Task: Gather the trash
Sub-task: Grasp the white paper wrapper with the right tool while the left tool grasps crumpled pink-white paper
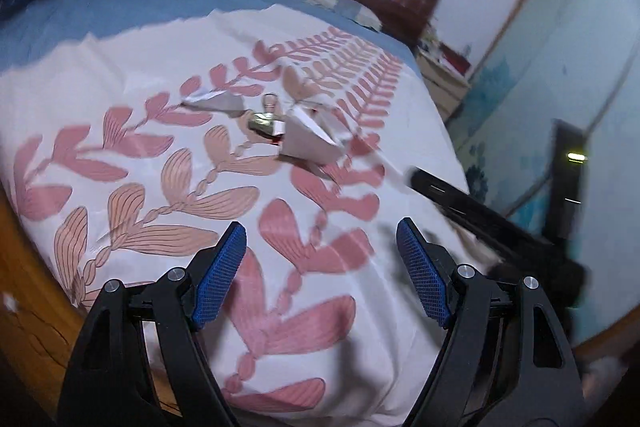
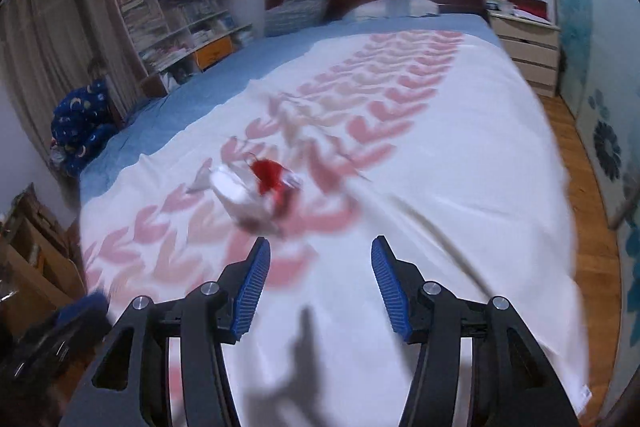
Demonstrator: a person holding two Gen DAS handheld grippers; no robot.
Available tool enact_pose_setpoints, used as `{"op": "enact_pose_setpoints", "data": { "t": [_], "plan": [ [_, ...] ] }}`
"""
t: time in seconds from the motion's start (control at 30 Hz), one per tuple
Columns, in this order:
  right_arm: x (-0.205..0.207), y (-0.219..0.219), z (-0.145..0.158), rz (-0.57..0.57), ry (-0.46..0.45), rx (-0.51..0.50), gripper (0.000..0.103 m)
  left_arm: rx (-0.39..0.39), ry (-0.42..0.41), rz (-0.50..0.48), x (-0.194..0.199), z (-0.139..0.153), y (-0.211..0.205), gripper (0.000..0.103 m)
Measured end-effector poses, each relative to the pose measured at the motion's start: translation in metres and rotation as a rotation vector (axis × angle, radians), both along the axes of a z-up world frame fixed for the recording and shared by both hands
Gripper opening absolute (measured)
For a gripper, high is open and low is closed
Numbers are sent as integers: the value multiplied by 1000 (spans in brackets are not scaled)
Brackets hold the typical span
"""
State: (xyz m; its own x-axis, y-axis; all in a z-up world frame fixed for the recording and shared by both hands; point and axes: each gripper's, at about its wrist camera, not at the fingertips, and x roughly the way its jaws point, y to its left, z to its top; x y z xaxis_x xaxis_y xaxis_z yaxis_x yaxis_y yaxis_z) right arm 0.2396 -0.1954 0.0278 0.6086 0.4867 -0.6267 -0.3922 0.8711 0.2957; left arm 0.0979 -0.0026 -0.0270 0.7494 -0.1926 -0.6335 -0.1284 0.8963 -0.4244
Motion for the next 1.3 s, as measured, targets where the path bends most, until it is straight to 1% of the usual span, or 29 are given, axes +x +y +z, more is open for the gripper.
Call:
{"op": "enact_pose_setpoints", "data": {
  "t": [0.03,0.1,0.17,0.23,0.3,0.33,0.4,0.5,0.6,0.73,0.8,0.9,1.0,1.07,1.13,1.2,1.3],
  "plan": [
    [7,14,-3,2,-11,-7,63,-33,0,7,-1,0,8,77],
    [28,48,-7,17,-32,-38,72,-43,-1,13,-3,1,18,77],
    [47,76,-12,20,-27,-64,73,-21,1,28,-5,2,24,77],
    [59,88,-20,27,12,-59,69,-14,1,31,-3,2,28,77],
    [65,92,-27,31,59,-47,26,-15,10,38,1,-1,34,77],
    [66,88,-28,25,63,-41,25,-19,17,41,3,-4,37,77],
    [58,75,-30,27,75,-6,16,-31,25,54,8,-8,44,77],
    [44,55,-33,29,79,37,8,-50,36,94,17,-17,57,77],
    [11,17,-26,15,83,118,6,-59,42,113,31,-26,64,77],
    [-21,-10,-24,25,90,145,6,-55,39,93,52,-30,62,77],
    [-29,-18,-24,31,115,163,5,-53,30,87,57,-29,59,77],
    [-50,-38,-17,17,141,217,5,-51,33,77,65,-30,53,77],
    [-76,-45,-11,43,117,220,5,-30,46,34,84,-31,42,77],
    [-88,-48,-7,63,100,209,4,-20,43,1,100,-31,32,78],
    [-94,-51,-6,78,101,202,4,-16,43,-12,112,-32,25,79],
    [-102,-62,-5,71,106,201,5,-7,53,-31,127,-36,15,80],
    [-114,-74,-8,56,110,197,5,38,86,-49,152,-43,1,83]
  ]
}}
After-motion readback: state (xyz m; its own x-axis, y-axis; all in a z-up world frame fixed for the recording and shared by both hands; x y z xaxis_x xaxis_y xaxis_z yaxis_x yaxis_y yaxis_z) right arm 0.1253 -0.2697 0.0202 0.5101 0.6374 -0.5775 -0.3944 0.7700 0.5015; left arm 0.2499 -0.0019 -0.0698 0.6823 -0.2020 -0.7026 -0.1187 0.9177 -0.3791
